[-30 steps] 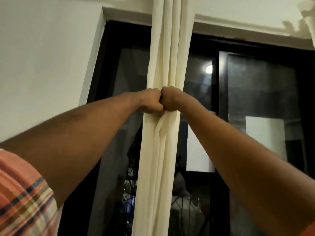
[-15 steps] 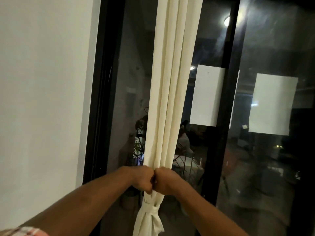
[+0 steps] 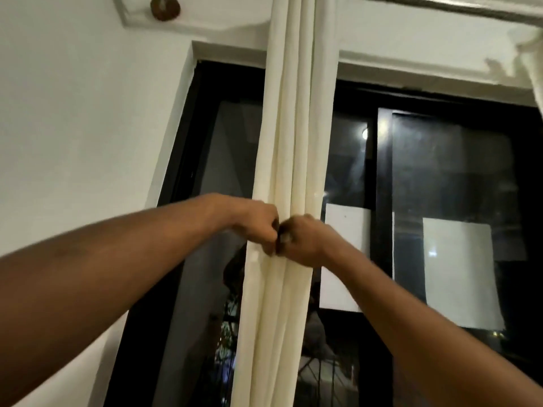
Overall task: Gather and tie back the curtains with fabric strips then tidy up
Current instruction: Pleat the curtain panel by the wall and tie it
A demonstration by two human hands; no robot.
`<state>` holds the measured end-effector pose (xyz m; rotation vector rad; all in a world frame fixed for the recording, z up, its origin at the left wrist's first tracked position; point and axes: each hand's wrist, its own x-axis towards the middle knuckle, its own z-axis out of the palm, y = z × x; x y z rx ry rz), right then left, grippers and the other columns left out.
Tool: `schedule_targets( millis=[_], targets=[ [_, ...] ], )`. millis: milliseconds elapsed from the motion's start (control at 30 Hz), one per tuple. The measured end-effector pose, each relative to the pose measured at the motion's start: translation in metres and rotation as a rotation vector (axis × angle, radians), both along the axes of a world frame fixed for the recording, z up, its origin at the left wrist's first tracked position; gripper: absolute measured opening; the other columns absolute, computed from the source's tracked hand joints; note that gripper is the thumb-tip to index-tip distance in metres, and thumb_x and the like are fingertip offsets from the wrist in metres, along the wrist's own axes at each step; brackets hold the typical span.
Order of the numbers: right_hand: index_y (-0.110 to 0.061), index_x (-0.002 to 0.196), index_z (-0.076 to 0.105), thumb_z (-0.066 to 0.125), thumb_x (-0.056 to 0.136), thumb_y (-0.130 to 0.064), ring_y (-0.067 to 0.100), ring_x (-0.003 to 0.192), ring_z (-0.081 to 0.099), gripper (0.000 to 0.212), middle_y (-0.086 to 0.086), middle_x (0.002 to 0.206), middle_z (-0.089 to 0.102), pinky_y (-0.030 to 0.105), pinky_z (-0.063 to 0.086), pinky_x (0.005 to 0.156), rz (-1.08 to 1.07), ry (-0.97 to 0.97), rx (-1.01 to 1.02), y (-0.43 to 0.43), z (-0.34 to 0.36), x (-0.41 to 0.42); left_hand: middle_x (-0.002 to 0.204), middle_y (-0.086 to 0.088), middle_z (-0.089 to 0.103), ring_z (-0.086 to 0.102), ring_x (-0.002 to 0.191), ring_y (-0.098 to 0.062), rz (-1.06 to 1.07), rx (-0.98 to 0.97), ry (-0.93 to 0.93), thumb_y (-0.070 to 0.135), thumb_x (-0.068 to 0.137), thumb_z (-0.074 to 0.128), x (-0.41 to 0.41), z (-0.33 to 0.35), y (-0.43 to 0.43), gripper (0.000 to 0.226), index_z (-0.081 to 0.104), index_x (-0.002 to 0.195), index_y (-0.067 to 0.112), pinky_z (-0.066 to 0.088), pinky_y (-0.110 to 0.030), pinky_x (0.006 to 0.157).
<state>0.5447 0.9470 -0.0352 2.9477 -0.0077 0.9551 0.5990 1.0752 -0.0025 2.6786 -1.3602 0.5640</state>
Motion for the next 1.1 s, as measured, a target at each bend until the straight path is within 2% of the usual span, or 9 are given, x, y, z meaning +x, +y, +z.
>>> schedule_targets(
  millis=[167,267,333,433,567,700,800,933,1100],
  targets=[
    [-0.025,0.137,0.049,0.065,0.086,-0.035,0.025,0.113,0.056,0.054,0.004,0.126,0.057,0.04,0.049,0.094,-0.014,-0.328,-0.147,0.008,0.103,-0.007,0.113,-0.003,0.064,0.062,0.095,-0.02,-0.009,-0.269,-0.233,0.031,0.078,0.069,0.002,0.08,0.005,0.038,0.066,0.114,0.017,0.052,-0.038,0.089],
    [-0.027,0.143,0.04,0.062,0.086,-0.032,0.03,0.128,0.04,0.062,0.007,0.139,0.043,0.044,0.043,0.098,-0.025,-0.543,-0.164,0.013,0.15,-0.009,0.15,-0.002,0.03,0.052,0.119,-0.028,-0.009,-0.516,-0.472,0.031,0.083,0.062,0.004,0.111,0.003,0.051,0.051,0.132,0.025,0.047,-0.041,0.097],
    [-0.025,0.137,0.046,0.061,0.084,-0.027,0.03,0.128,0.037,0.056,0.006,0.137,0.042,0.042,0.043,0.095,-0.03,-0.623,-0.158,0.018,0.172,-0.008,0.156,-0.002,0.015,0.047,0.125,-0.032,0.019,-0.63,-0.582,0.032,0.086,0.06,0.006,0.128,0.0,0.058,0.041,0.14,0.026,0.046,-0.043,0.096],
    [-0.023,0.127,0.053,0.059,0.082,-0.022,0.029,0.123,0.04,0.046,0.005,0.13,0.046,0.038,0.044,0.088,-0.035,-0.611,-0.193,0.024,0.195,-0.003,0.146,-0.005,0.032,0.055,0.112,-0.03,0.054,-0.603,-0.608,0.034,0.086,0.061,0.011,0.151,-0.004,0.062,0.036,0.142,0.022,0.051,-0.042,0.09],
    [-0.023,0.125,0.056,0.055,0.084,-0.023,0.028,0.118,0.044,0.042,0.006,0.126,0.049,0.035,0.043,0.083,-0.02,-0.604,-0.223,0.025,0.21,0.003,0.11,-0.006,0.057,0.06,0.09,-0.025,0.041,-0.554,-0.552,0.027,0.086,0.061,0.015,0.169,-0.001,0.039,0.054,0.123,0.016,0.053,-0.038,0.079],
    [-0.013,0.099,0.065,0.053,0.082,-0.023,0.021,0.087,0.059,0.023,0.005,0.099,0.063,0.033,0.05,0.071,-0.021,-0.484,-0.112,0.021,0.2,0.015,0.085,-0.002,0.059,0.057,0.081,-0.019,-0.002,-0.491,-0.402,0.023,0.085,0.064,0.018,0.153,-0.003,0.017,0.059,0.099,0.016,0.045,-0.031,0.071],
    [-0.015,0.098,0.056,0.053,0.087,-0.024,0.022,0.083,0.055,0.014,0.005,0.089,0.054,0.032,0.043,0.071,-0.054,-0.355,-0.096,0.016,0.161,0.028,0.074,-0.001,0.056,0.054,0.066,-0.016,-0.047,-0.471,-0.289,0.017,0.081,0.065,0.031,0.112,-0.012,0.009,0.06,0.087,0.013,0.043,-0.026,0.057],
    [-0.011,0.11,0.059,0.057,0.091,-0.024,0.021,0.083,0.056,0.023,0.006,0.091,0.056,0.03,0.044,0.076,-0.069,-0.196,-0.093,0.008,0.072,0.052,0.072,0.003,0.053,0.051,0.063,-0.011,-0.074,-0.417,-0.145,0.016,0.082,0.065,0.059,0.021,-0.024,0.013,0.055,0.091,0.013,0.038,-0.021,0.051],
    [-0.015,0.087,0.056,0.06,0.087,-0.021,0.022,0.078,0.061,0.007,0.005,0.083,0.058,0.034,0.053,0.076,-0.076,-0.038,-0.049,-0.004,-0.055,0.07,0.065,0.009,0.048,0.047,0.058,-0.007,-0.075,-0.3,-0.011,0.015,0.082,0.066,0.077,-0.103,-0.034,0.011,0.056,0.081,0.016,0.036,-0.021,0.051]
  ],
)
